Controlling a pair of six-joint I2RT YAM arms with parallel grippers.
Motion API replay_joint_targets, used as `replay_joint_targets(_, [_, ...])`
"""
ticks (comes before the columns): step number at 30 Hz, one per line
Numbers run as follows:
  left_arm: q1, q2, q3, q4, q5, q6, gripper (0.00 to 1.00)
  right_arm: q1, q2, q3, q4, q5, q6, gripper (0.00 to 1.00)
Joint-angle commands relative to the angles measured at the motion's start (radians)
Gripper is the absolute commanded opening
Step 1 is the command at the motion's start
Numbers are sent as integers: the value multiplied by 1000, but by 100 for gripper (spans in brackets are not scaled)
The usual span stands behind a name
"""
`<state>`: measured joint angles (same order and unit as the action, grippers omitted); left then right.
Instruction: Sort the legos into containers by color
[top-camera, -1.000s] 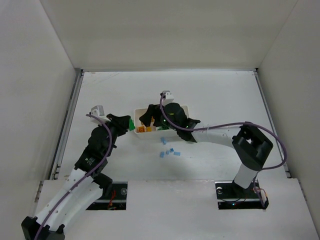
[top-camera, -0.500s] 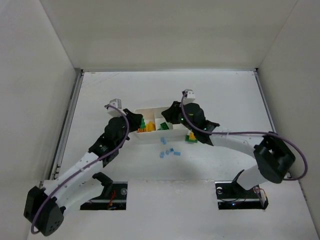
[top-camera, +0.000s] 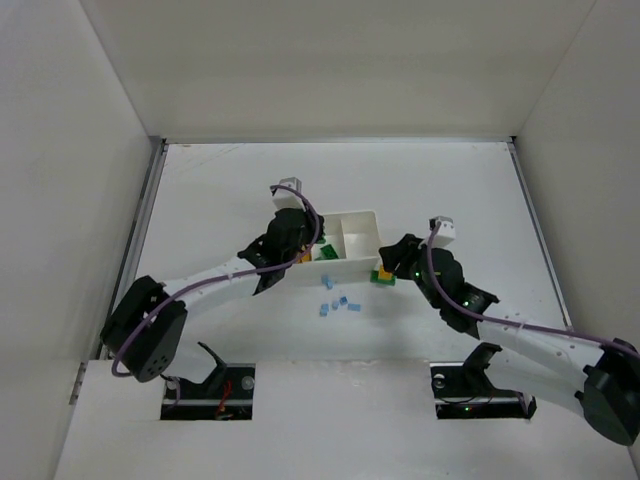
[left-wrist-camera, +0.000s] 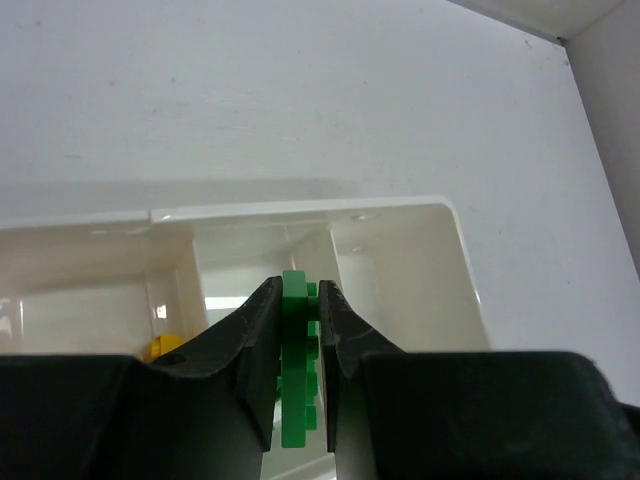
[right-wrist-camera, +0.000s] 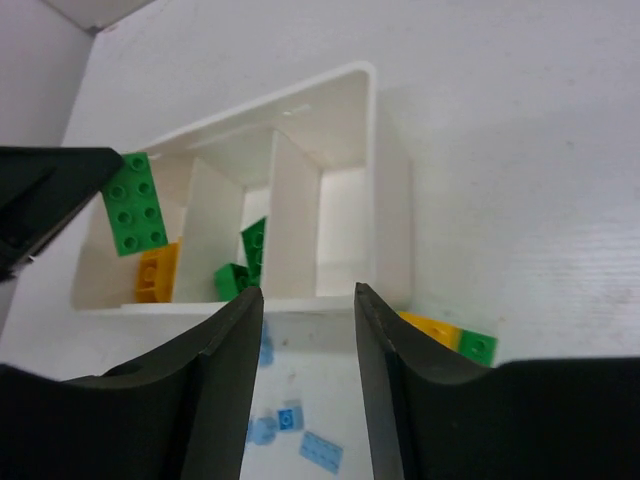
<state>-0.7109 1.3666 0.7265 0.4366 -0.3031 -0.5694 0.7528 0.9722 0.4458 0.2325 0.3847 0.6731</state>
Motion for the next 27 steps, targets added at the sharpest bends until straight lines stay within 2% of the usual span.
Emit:
replay_joint_targets(1, [-20,46,80,96,-51,81,14,-2,-55,-15,-119,97,29,52])
replay_joint_targets(5, [-35,110,122,99,-85,123,22,26,-64,-16,-209,131,46,66])
replay_joint_targets(11, [-42,161,136,116,-99,134,40,41,2,1,-246,131,33,72])
replay_joint_targets(22, [-83,-12,5,106,-94,106,40,50,243,119,-234,108,-36,68])
replay_joint_targets(27, [-111,-138,-100,85,-99,71,40,49,327,180,-252,111,-56,61])
